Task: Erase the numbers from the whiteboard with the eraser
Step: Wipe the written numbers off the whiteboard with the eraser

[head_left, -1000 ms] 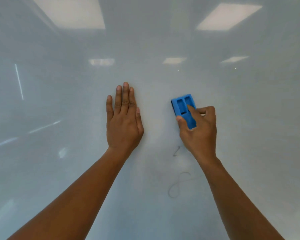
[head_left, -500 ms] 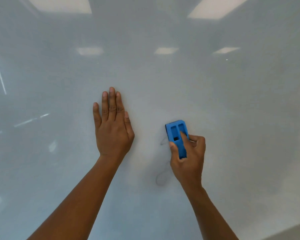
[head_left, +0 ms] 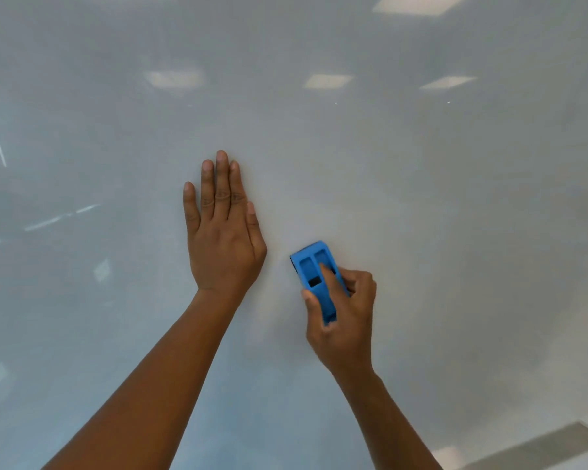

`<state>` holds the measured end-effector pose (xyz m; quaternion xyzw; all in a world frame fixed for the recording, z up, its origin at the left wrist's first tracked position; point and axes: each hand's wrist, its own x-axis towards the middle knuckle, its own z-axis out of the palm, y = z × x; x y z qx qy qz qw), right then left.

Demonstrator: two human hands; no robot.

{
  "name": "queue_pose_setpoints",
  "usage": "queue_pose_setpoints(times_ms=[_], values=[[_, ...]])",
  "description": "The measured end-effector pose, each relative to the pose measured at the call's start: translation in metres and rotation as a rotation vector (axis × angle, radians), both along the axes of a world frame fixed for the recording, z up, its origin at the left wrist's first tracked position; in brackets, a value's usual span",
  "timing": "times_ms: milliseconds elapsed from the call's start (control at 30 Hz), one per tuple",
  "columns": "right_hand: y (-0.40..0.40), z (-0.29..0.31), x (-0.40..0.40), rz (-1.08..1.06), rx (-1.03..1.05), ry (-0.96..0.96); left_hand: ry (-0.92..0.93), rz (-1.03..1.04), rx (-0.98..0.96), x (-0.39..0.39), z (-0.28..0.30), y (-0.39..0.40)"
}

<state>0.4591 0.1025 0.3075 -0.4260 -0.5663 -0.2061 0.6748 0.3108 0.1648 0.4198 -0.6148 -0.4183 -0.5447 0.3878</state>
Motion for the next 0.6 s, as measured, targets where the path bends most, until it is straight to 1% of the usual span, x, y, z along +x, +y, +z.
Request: queue_pose_setpoints(times_ms=[33,67,100,167,200,233,267,333,400,467,533,567,600], values=[[-0.001,-0.01,0.007,-0.02,0.005,0.047,0.002,-0.004,0.006,-0.001,0.0,0.0],[0.0,-0.015,0.017,-0.05,0.018,0.14,0.004,-0.009,0.011,-0.002,-0.001,-0.001],[0.002,-0.015,0.028,-0.074,0.035,0.273,0.007,-0.014,0.012,-0.001,-0.001,-0.001],[0.007,-0.001,0.043,-0.075,0.046,0.518,0.004,-0.011,0.01,0.0,-0.003,-0.001],[0.01,0.007,0.046,-0.075,0.043,0.568,-0.001,-0.008,0.007,0.001,-0.003,-0.001],[0.011,0.014,0.044,-0.08,0.048,0.564,-0.006,-0.006,0.004,0.001,-0.003,-0.001],[0.012,0.018,0.038,-0.08,0.065,0.516,-0.011,-0.004,0.003,0.002,-0.004,-0.001],[0.012,0.016,0.017,-0.063,0.084,0.344,-0.011,-0.002,0.007,0.002,-0.005,0.0],[0.008,-0.002,-0.005,-0.023,0.047,0.158,-0.004,-0.009,0.009,0.001,-0.006,0.0],[0.002,-0.031,-0.017,0.02,-0.029,0.035,-0.002,-0.022,0.005,-0.001,-0.006,0.0],[-0.003,-0.057,-0.012,0.013,-0.065,0.011,0.004,-0.023,0.008,-0.002,-0.006,-0.001],[-0.004,-0.067,-0.005,-0.011,-0.064,0.058,0.008,-0.025,0.012,-0.003,-0.006,-0.001],[-0.004,-0.074,0.002,-0.034,-0.057,0.152,0.011,-0.031,0.016,-0.004,-0.007,-0.001]])
